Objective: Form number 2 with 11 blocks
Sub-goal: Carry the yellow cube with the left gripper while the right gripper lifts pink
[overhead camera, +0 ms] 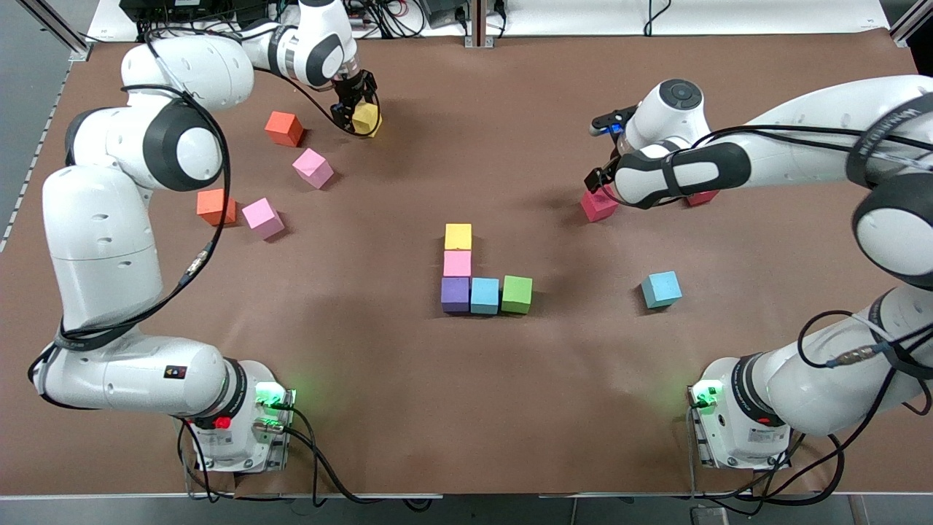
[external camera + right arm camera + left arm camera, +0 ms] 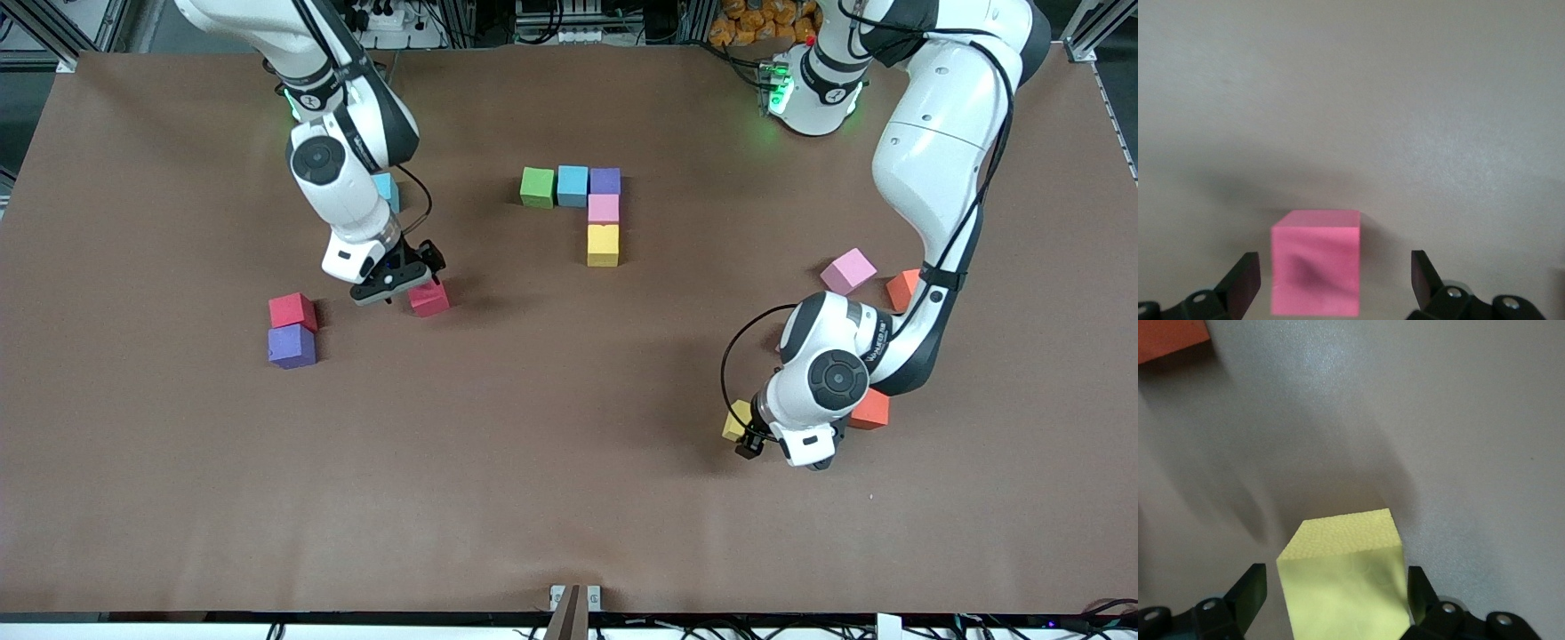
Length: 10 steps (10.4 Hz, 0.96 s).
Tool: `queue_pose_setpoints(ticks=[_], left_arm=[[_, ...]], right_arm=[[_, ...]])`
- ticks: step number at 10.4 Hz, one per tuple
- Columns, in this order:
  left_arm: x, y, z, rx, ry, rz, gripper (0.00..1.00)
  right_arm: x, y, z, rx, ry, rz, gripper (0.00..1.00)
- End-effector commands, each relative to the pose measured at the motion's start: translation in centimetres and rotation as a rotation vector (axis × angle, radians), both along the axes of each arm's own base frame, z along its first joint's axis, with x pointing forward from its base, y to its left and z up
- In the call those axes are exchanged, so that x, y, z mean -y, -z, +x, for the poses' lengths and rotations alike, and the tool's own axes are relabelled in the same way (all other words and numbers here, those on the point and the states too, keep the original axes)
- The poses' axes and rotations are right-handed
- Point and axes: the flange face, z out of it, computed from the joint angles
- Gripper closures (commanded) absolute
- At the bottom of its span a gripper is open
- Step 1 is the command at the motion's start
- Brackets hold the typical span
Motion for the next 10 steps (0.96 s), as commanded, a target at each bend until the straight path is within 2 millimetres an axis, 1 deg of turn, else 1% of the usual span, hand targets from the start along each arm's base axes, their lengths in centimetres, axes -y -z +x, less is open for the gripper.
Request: queue_pose_setpoints(ticks=[1, 3, 4, 5, 6, 7, 8, 9, 10], left_arm=[[0.3, 0.1, 0.3, 0.003, -0.009, -0.012, 0.44], [0.4, -0.2, 0.3, 0.006, -0.009, -0.013, 0.67], [0.8, -0.7, 0.3, 0.009, -0.011, -0.019, 0.69], [1.0, -1.4, 0.3, 0.006, -0.041, -0.048, 0.69], [2.3, -2.7, -0.2, -0.008, -0.078, -0.09, 0.69], [4.2, -3.1, -1.0, -0.026, -0.106, -0.102, 0.69], [6.9, -3.5, -2.3, -0.044, -0.154, -0.107, 0.69], [9.5, -4.6, -3.3, -0.038, -0.217, -0.11, 0.69], [11.7, -4.7, -4.4, -0.046, -0.267, -0.107, 0.69]], right_arm=[[-0.7, 1.6, -0.3, -0.003, -0.033, -0.007, 0.0], [-1.1, 2.7, -0.7, -0.022, -0.02, -0.008, 0.0], [-2.6, 2.6, -1.6, -0.03, -0.023, 0.006, 0.0], [-3.1, 2.7, -1.8, -0.032, -0.026, 0.009, 0.02], [-3.1, 2.6, -1.8, -0.031, -0.026, 0.01, 0.13], [-2.9, 2.6, -1.7, -0.032, -0.026, 0.009, 0.38], [-2.6, 2.5, -1.4, -0.029, -0.033, 0.008, 0.56], [-1.9, 2.1, -0.7, -0.024, -0.034, 0.009, 0.63], [-1.7, 1.2, -0.3, -0.018, -0.03, 0.013, 0.63]])
